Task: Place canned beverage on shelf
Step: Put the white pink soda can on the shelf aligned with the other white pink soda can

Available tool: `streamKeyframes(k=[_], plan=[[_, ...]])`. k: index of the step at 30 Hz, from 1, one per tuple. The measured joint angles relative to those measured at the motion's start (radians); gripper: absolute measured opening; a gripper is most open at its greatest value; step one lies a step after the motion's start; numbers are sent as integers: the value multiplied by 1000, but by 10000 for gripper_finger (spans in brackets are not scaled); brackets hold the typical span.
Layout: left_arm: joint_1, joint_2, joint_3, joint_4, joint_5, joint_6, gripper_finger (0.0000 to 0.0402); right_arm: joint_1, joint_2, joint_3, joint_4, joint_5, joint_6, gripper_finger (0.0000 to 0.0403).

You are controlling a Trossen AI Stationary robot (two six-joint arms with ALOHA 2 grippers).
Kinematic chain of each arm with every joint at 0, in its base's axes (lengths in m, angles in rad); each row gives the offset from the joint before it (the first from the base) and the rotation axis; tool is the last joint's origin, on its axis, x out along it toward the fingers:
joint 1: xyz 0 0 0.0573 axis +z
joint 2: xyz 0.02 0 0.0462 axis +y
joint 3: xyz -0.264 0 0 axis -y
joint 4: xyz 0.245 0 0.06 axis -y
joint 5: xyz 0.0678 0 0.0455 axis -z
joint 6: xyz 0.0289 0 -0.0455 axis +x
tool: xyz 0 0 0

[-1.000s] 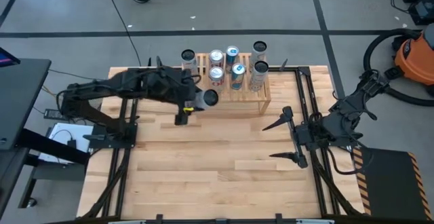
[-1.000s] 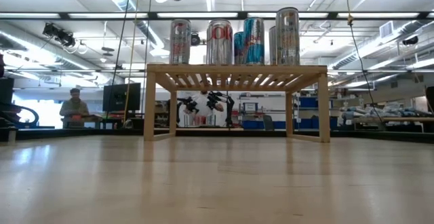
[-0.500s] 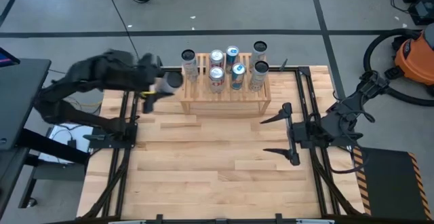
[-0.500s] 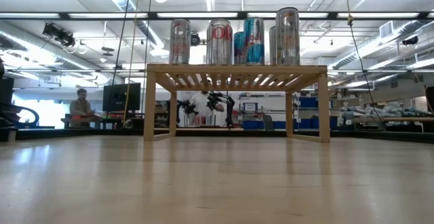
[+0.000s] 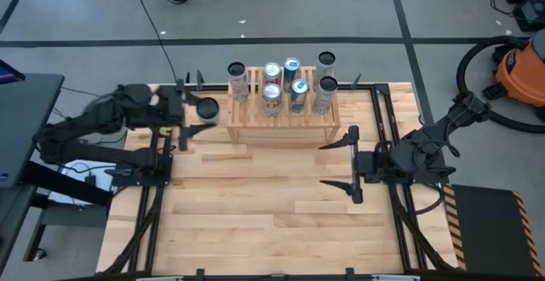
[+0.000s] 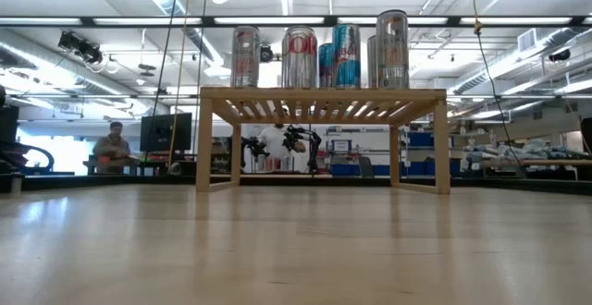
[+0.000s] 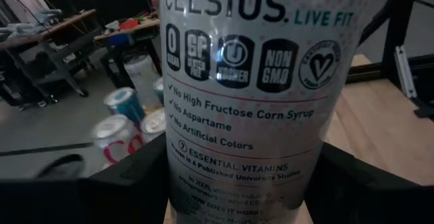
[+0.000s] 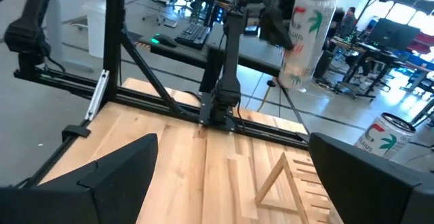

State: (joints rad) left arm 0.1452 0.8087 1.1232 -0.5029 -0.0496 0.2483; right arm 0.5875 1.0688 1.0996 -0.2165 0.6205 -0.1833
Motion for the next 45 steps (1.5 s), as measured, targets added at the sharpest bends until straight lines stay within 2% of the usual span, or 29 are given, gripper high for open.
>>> streamKeyframes(k=[8, 12, 17, 25, 31, 38, 45], plan=[[10, -13, -344, 405, 3, -23, 263, -16, 26, 0, 5, -1, 0, 393], [36, -12, -453, 566, 11, -62, 264, -14, 26, 0, 8, -19, 6, 393], [101, -10, -557, 743, 72, -137, 264, -14, 26, 0, 21, -26, 4, 393], [252, 12, -580, 809, 219, -264, 264, -14, 26, 0, 21, -38, 5, 393], [354, 110, -581, 862, 361, -319, 264, -14, 26, 0, 21, -38, 5, 393], [404, 210, -581, 963, 455, -326, 264, -14, 25, 0, 21, -38, 5, 393], [437, 292, -581, 1008, 468, -316, 264, -15, 25, 0, 21, -38, 4, 393]])
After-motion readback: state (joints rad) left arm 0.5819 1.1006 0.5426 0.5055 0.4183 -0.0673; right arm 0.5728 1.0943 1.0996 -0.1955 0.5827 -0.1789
